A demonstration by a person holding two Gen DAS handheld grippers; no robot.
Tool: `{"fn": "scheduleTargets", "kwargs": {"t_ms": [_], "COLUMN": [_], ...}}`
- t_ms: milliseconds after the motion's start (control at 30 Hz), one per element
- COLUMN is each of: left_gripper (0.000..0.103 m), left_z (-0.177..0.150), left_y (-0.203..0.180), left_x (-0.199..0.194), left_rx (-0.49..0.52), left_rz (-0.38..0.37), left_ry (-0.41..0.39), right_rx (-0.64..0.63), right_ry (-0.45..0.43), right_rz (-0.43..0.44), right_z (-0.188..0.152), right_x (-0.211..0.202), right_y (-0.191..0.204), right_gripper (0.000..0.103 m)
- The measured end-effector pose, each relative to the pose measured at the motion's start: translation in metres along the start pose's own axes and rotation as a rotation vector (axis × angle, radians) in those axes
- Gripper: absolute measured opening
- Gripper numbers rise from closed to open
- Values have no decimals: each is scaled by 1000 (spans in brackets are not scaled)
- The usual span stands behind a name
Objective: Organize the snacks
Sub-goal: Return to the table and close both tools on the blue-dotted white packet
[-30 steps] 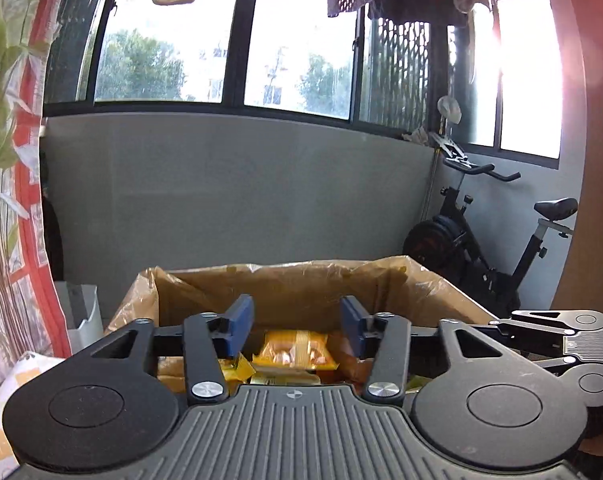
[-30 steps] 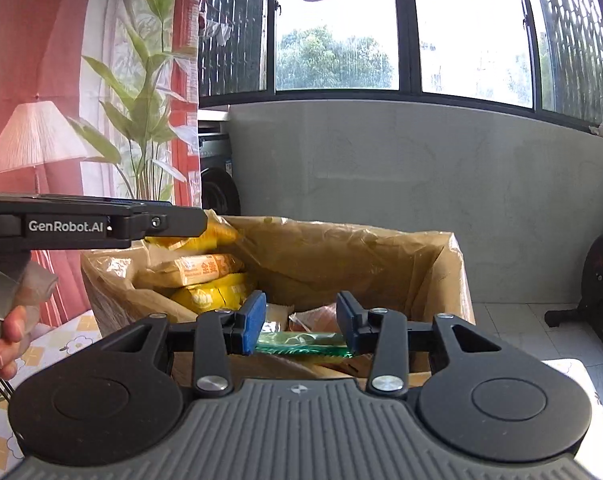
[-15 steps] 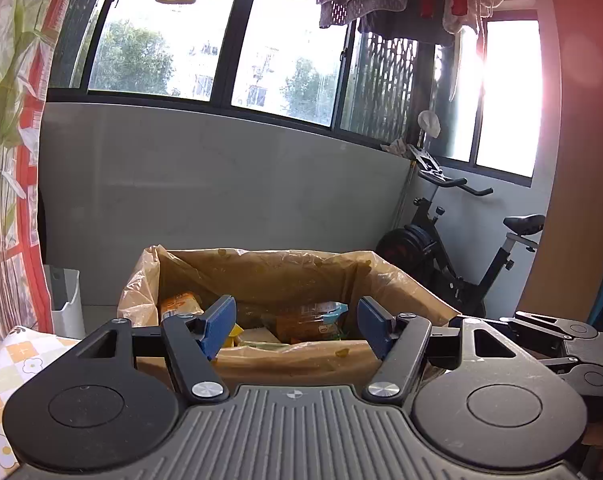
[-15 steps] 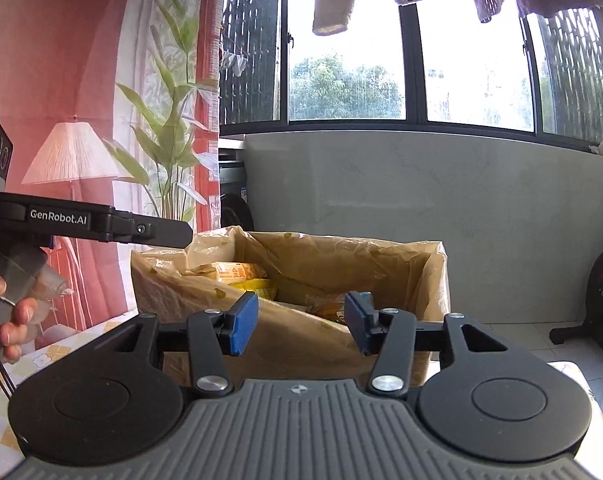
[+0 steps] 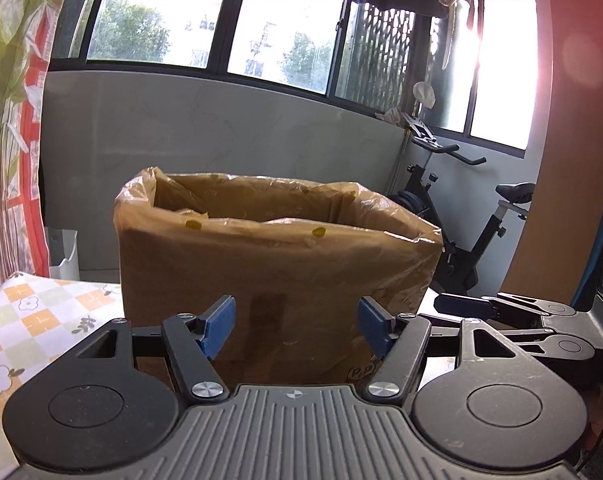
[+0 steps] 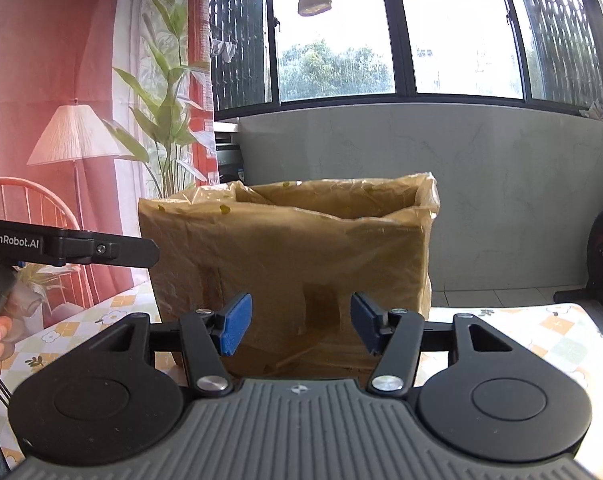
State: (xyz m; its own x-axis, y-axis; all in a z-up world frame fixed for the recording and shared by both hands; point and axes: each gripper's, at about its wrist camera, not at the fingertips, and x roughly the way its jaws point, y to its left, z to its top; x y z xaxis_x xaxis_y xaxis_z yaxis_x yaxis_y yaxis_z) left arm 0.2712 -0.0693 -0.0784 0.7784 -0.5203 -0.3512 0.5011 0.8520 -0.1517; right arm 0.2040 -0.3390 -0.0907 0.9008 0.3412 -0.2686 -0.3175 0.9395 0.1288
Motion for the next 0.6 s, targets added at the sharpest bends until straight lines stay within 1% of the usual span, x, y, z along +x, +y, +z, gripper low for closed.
{"fn": "scheduleTargets", "kwargs": {"t_ms": [100,200,367,533,600], "left_gripper": [69,69,69,69,68], "left_z": [-11,-23,-39,-53,-59], "left_y": [7,15,24,25,27], "left_x": [6,14,28,41,48], "left_rx": [-34,-66,-113,-147,-167], "left_rz": [14,21,22,6,-7], "left_ry": [33,76,133,186,213], "right_rx": [7,14,-35,-100,-101], "right_ry": [36,124,197,290,323], "right_rz": [-11,6,10,28,35], "right_z": [-10,-19,-40,-60,-65], "right_x": [6,18,27,41,48], "right_y": [0,1,11,16,17], "right_gripper": [59,58,58,58,58]}}
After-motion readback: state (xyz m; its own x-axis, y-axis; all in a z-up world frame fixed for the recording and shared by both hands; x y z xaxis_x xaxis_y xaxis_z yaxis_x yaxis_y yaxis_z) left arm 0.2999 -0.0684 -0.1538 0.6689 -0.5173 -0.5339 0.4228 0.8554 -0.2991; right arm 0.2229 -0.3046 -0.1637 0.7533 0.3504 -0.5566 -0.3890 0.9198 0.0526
